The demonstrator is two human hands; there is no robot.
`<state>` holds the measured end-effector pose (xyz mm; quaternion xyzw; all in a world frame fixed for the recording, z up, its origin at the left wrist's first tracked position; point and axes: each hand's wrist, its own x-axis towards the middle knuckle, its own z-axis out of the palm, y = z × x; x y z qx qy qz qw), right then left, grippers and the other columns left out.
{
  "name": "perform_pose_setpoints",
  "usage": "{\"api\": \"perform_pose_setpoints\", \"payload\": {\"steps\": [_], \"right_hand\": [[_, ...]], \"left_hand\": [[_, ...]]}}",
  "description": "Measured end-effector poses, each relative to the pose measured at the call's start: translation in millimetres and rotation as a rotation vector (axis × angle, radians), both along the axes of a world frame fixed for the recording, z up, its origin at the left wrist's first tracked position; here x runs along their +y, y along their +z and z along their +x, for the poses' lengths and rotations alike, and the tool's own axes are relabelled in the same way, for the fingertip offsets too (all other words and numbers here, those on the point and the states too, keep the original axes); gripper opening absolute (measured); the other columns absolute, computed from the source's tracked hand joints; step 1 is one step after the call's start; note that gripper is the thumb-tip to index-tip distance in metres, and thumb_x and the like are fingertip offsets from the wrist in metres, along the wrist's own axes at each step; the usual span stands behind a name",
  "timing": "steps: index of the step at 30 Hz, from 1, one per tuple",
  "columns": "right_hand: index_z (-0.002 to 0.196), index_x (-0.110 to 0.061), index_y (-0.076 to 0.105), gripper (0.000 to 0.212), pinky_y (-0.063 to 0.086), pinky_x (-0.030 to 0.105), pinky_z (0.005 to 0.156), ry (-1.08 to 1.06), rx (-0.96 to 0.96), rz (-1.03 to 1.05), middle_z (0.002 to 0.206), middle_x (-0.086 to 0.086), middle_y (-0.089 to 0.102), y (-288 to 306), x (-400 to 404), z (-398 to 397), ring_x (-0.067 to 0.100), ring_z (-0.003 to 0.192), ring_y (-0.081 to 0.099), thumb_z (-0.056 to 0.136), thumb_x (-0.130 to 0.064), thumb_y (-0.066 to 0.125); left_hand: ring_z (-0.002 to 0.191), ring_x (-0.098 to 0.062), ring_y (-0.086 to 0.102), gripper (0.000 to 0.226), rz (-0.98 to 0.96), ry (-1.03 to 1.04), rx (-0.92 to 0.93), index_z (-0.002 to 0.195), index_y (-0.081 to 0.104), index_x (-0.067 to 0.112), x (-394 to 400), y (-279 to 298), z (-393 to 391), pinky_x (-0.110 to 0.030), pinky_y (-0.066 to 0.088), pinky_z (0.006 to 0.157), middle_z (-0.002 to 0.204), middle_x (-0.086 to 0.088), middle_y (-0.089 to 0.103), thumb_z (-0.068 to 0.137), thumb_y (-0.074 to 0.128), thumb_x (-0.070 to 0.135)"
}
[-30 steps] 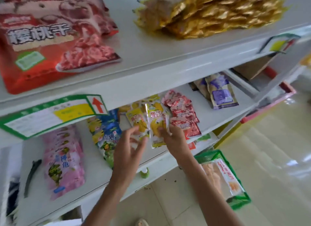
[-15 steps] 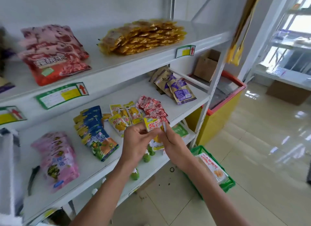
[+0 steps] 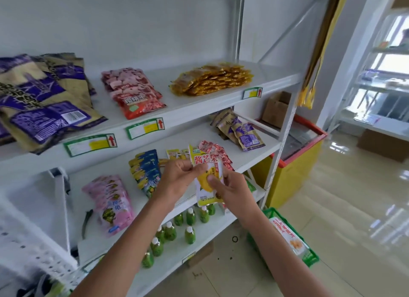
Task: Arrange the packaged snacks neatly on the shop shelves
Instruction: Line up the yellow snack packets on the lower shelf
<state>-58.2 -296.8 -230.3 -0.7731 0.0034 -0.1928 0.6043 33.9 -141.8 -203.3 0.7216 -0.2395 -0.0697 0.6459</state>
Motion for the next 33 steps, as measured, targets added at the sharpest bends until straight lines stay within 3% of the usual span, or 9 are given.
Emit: {"api": "perform_pose_setpoints", "payload": {"steps": [2, 5, 7, 9, 12, 15, 20, 28, 33], "right_hand": [[0.087, -0.010, 0.068, 0.042, 0.053, 0.056, 0.067, -0.080, 0.056, 0.033, 0.082, 0.021, 0.071, -9, -1, 0, 0.039, 0.069, 0.065, 0.098, -0.050, 0.069], [0.095, -0.003, 0.070, 0.047, 0.055, 0.063, 0.076, -0.225, 0.130, 0.090, 0.091, 0.029, 0.072, -30, -10, -12, 0.048, 0.080, 0.070, 0.096, -0.049, 0.071], [0.097, -0.002, 0.073, 0.036, 0.060, 0.051, 0.074, -0.331, 0.214, 0.154, 0.089, 0.019, 0.077, -49, -21, -29, 0.040, 0.079, 0.073, 0.098, -0.038, 0.073], [0.090, -0.006, 0.075, 0.023, 0.055, 0.031, 0.067, -0.407, 0.287, 0.209, 0.078, 0.002, 0.076, -74, -33, -50, 0.015, 0.068, 0.070, 0.100, -0.026, 0.072], [0.071, -0.020, 0.068, 0.030, 0.044, 0.018, 0.058, -0.516, 0.388, 0.215, 0.059, -0.014, 0.063, -115, -48, -86, -0.003, 0.053, 0.057, 0.100, -0.022, 0.071], [0.071, -0.011, 0.072, 0.026, 0.041, 0.014, 0.060, -0.613, 0.448, 0.229, 0.065, -0.009, 0.059, -164, -68, -115, -0.006, 0.057, 0.053, 0.098, -0.011, 0.072], [0.075, -0.011, 0.072, 0.028, 0.041, 0.025, 0.056, -0.725, 0.613, 0.351, 0.061, -0.010, 0.062, -231, -106, -141, 0.004, 0.054, 0.051, 0.100, -0.021, 0.069], [0.087, -0.003, 0.078, 0.025, 0.041, 0.016, 0.054, -0.760, 0.747, 0.452, 0.070, 0.000, 0.069, -324, -223, -104, 0.003, 0.058, 0.055, 0.101, -0.021, 0.069], [0.087, -0.007, 0.080, 0.021, 0.039, 0.026, 0.057, -0.732, 0.925, 0.483, 0.072, 0.003, 0.068, -372, -288, -84, 0.009, 0.061, 0.052, 0.100, -0.021, 0.069]], "left_hand": [[0.067, -0.024, 0.049, 0.079, -0.024, -0.051, 0.077, 0.083, 0.063, -0.014, -5, -7, 2, -0.038, 0.044, 0.067, 0.071, -0.011, 0.058, 0.074, 0.085, 0.062], [0.078, -0.019, 0.068, 0.049, 0.031, -0.185, 0.217, 0.095, 0.079, 0.003, -27, -27, -1, -0.030, 0.057, 0.076, 0.085, -0.008, 0.077, 0.082, 0.081, 0.050], [0.075, -0.009, 0.069, 0.020, 0.069, -0.266, 0.264, 0.096, 0.081, 0.014, -44, -52, -7, -0.024, 0.058, 0.072, 0.082, 0.004, 0.078, 0.092, 0.076, 0.033], [0.070, -0.001, 0.066, 0.008, 0.093, -0.315, 0.296, 0.097, 0.080, 0.018, -63, -83, -15, -0.018, 0.056, 0.064, 0.077, 0.013, 0.077, 0.096, 0.073, 0.023], [0.067, 0.000, 0.066, 0.010, 0.206, -0.401, 0.377, 0.087, 0.080, 0.020, -95, -138, -31, -0.018, 0.054, 0.062, 0.077, 0.011, 0.077, 0.096, 0.074, 0.022], [0.065, -0.005, 0.063, 0.012, 0.315, -0.507, 0.451, 0.084, 0.082, 0.018, -125, -184, -45, -0.018, 0.052, 0.061, 0.079, 0.006, 0.078, 0.094, 0.077, 0.022], [0.067, -0.005, 0.066, 0.012, 0.419, -0.586, 0.535, 0.101, 0.079, 0.008, -186, -245, -51, -0.014, 0.051, 0.057, 0.086, -0.001, 0.079, 0.098, 0.071, 0.017], [0.063, 0.002, 0.065, 0.013, 0.598, -0.591, 0.502, 0.099, 0.073, -0.004, -316, -330, -11, -0.014, 0.051, 0.058, 0.085, -0.007, 0.073, 0.097, 0.072, 0.008], [0.081, -0.013, 0.069, 0.006, 0.747, -0.686, 0.523, 0.094, 0.074, 0.009, -390, -396, 16, -0.027, 0.058, 0.073, 0.091, -0.008, 0.078, 0.096, 0.075, 0.014]]}}
